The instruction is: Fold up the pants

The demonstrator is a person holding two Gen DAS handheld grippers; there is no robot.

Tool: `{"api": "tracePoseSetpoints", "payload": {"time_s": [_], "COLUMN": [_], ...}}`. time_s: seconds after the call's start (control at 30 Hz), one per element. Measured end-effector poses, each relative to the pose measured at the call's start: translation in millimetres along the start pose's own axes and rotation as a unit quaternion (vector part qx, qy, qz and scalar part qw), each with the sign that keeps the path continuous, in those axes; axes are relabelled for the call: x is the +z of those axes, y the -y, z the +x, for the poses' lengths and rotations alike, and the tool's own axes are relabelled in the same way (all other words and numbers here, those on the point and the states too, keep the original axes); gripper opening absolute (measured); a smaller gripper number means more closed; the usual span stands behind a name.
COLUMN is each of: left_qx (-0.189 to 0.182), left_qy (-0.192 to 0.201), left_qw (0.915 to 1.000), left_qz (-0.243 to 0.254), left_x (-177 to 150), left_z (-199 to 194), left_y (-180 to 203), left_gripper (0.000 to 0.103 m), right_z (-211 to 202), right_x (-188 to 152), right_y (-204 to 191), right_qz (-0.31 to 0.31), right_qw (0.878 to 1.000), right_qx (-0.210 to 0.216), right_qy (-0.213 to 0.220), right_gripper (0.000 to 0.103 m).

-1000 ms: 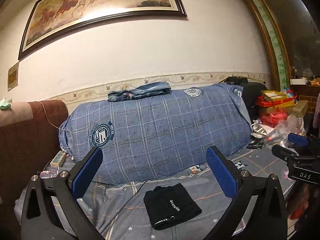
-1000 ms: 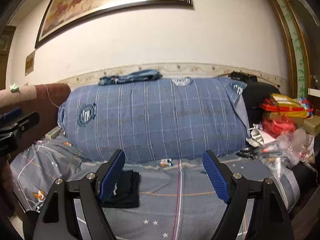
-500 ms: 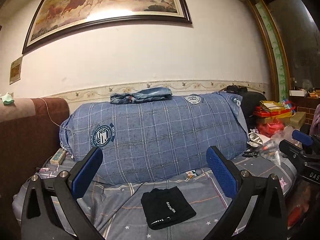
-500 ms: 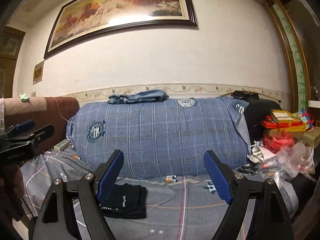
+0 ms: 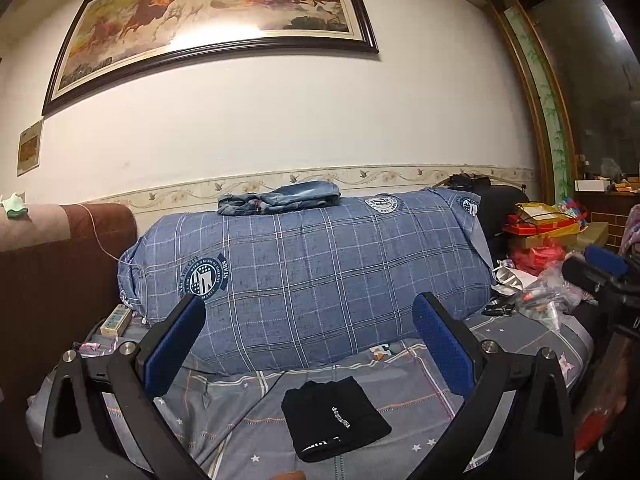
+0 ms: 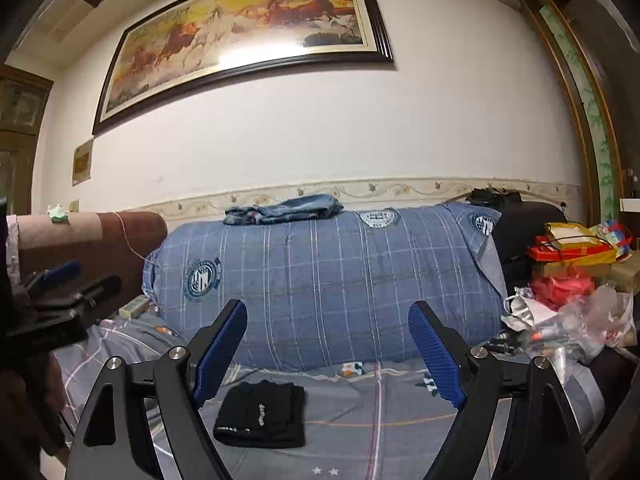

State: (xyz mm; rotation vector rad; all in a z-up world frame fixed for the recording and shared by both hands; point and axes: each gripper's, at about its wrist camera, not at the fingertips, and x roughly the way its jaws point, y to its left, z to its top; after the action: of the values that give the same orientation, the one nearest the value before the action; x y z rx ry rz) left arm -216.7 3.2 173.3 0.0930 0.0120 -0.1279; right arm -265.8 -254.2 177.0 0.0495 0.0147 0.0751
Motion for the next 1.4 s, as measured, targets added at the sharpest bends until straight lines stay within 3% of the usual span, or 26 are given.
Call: {"api": "tracePoseSetpoints", "payload": {"time_s": [0.23,0.47,0.63,0.8,0.93,1.03,1.23,1.4], "left_qx": [-0.007,-0.002,0.029,0.071,0.145,0.179,0.163,0.176], "left_qy": [-0.004,-0.043,-0.079,-0.110,-0.131,-0.145,-0.193,-0.208], "left_qw": [0.9999,0.9987,0.9958,0.9913,0.9807,0.9730,0.9671,0.9617], "left_qz": [0.011,0.027,0.037,0.000,-0.003,0.004,-0.028,-0.032], "left_x": [-4.2,-21.4,-42.1,-62.0,-83.9,-98.9,-118.9,-123.1], "left_z": [3.0,12.3,19.2,23.5,29.3,32.8,38.6,39.4], "left_y": [1.8,-2.8,-22.2,-60.9,-86.4,-95.6,-105.8,-111.3], "left_gripper": [0.103,0.103,0.103,0.103,0.103,0.103,0.103,0.103], "right_z": [2.9,26.8,68.1,100.6,116.2,127.5,148.1,149.1], "right_x": [6.8,-4.0,-23.8,-50.2,-64.1,-74.3,-92.9,-92.9], "right_y": [-8.9,-25.8,-49.2,-74.0,-86.8,-95.4,-116.2,-135.8], "right_qz": [0.001,-0.001,-0.010,-0.025,-0.029,-0.028,-0.026,-0.035], "right_qw": [1.000,1.000,0.996,0.988,0.983,0.978,0.966,0.964], "right_qx": [0.006,0.025,0.037,0.056,0.067,0.078,0.102,0.124], "right_qy": [0.011,-0.014,-0.083,-0.143,-0.171,-0.193,-0.236,-0.231], "right_gripper": [0.089,0.089,0.090,0.090,0.090,0.090,0.090,0.090]}}
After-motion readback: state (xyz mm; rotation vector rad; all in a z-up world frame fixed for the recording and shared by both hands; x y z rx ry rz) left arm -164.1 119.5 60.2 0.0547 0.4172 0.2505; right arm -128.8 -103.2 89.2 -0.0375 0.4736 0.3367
